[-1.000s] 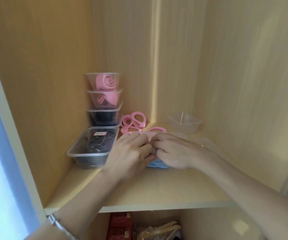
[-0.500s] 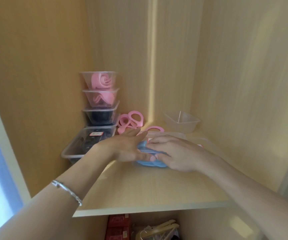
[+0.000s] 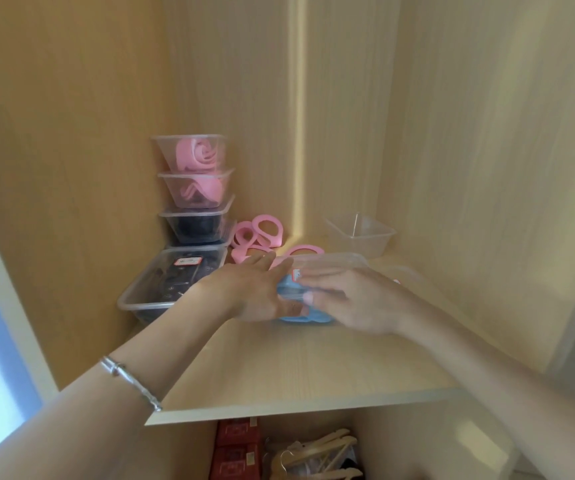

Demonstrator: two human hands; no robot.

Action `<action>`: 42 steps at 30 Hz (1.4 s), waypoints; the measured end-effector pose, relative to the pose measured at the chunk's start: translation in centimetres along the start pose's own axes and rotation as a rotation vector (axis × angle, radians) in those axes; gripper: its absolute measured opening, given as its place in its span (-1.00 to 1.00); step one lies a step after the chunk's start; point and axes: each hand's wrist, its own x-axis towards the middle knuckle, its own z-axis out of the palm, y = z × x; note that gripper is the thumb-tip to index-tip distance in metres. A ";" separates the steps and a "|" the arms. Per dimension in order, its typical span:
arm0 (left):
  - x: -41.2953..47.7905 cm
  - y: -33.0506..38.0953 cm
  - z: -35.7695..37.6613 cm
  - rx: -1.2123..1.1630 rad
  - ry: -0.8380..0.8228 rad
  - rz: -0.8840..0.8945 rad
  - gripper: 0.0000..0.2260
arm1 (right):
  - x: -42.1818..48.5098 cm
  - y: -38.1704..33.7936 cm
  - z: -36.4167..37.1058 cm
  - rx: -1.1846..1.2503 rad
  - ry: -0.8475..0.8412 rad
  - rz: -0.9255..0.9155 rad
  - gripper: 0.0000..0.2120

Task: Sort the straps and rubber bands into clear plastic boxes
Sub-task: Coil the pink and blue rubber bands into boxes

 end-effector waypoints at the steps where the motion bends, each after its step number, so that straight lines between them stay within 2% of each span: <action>1: 0.0 0.0 0.0 -0.008 -0.010 0.004 -0.21 | 0.4 0.2 -0.5 0.107 0.038 0.075 -0.71; 2: 0.0 -0.1 -0.1 -0.024 -0.020 0.013 -0.21 | 0.8 0.6 -0.9 0.148 0.075 0.175 -0.72; 4: 0.1 -0.2 -0.1 -0.071 -0.041 0.018 -0.21 | 1.7 1.8 -1.2 -0.005 0.104 0.321 -0.69; 7: 0.3 -0.3 -0.2 -0.127 -0.078 -0.018 -0.15 | 2.5 3.3 -1.2 -0.096 0.009 0.460 -0.63; 10: 0.2 -0.4 -0.4 -0.177 -0.085 -0.014 -0.10 | 2.6 3.5 -0.9 0.021 -0.034 0.507 -0.55; 14: 0.0 -1.0 -0.7 -0.311 -0.100 0.022 -0.12 | 2.5 3.5 -0.7 0.034 -0.024 0.515 -0.53; 16: -0.3 -0.9 -1.1 -0.338 -0.096 0.058 -0.23 | 2.6 3.4 -0.8 0.028 -0.036 0.517 -0.56; 18: -0.3 -0.7 -1.9 -0.392 -0.108 0.077 -0.48 | 2.8 3.2 -1.0 0.010 -0.039 0.509 -0.60; 19: -0.2 -0.6 -2.2 -0.418 -0.119 0.086 -0.53 | 2.9 3.1 -1.0 0.011 -0.041 0.507 -0.61; 21: 0.0 -0.7 -2.6 -0.398 -0.123 0.076 -0.45 | 3.2 3.2 -0.9 0.027 -0.047 0.511 -0.60; 24: 0.1 -0.9 -2.5 -0.323 -0.134 -0.016 -0.17 | 3.4 3.5 -0.6 0.049 -0.060 0.522 -0.57; 29: -0.2 -0.5 -3.0 -0.318 -0.162 -0.003 -0.18 | 3.9 4.2 -0.4 0.037 -0.069 0.543 -0.69; 31: 0.1 -0.7 -3.1 -0.296 -0.182 -0.007 -0.16 | 4.1 4.3 -0.3 0.045 -0.070 0.536 -0.66; 38: 1.9 -2.3 -0.6 -0.120 -0.206 -0.069 0.20 | 3.7 4.2 0.4 0.105 -0.098 0.527 -0.51; 42: 1.9 -2.3 -0.3 -0.100 -0.209 -0.079 0.15 | 3.6 3.9 0.4 0.092 -0.114 0.530 -0.51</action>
